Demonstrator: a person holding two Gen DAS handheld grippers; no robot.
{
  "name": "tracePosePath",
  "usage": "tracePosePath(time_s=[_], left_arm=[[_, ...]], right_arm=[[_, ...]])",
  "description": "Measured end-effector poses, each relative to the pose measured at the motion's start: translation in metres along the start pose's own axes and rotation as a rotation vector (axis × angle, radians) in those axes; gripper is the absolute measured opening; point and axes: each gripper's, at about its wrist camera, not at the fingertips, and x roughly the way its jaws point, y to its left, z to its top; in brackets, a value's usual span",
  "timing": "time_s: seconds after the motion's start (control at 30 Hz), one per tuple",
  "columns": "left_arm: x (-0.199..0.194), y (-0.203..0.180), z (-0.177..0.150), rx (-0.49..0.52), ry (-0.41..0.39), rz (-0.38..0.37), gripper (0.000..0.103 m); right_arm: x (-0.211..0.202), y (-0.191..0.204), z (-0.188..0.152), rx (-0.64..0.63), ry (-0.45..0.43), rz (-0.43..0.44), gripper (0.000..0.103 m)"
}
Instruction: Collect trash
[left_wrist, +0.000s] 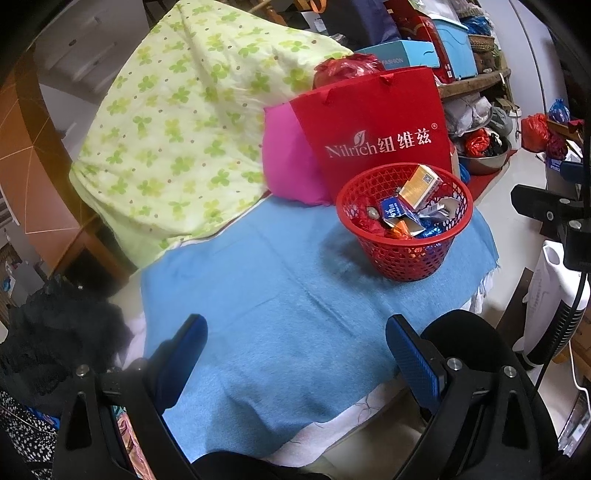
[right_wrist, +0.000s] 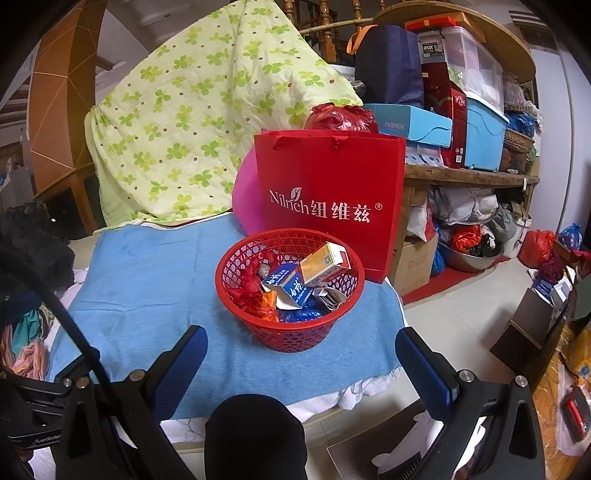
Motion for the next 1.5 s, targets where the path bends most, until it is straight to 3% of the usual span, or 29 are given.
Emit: tracePosePath(time_s=[0.7,0.97,1.23,1.5], left_arm=[[0.008,-0.015,0.006,0.051,0.021,-0.009,0.097],[0.017,-0.013,0.017,0.040,0.031,-0.050,0.097],[0.050,0.012,0.054,-0.057,0.000,-0.063,0.097],[0.062,0.023,0.055,-0.173,-0.033,-0.103,0.097]], right_arm=[[0.007,-0.013,-0.007,0.033,0.014,-0.002,0.103],[0.007,-0.013,-0.006,0.033,0.011,-0.001,0.103],[0.004,-0.015,0.014,0.016,-0.032,-0.029,0.103],[0.020,-0.006,0.022,0.054,-0.032,-0.032,0.103]])
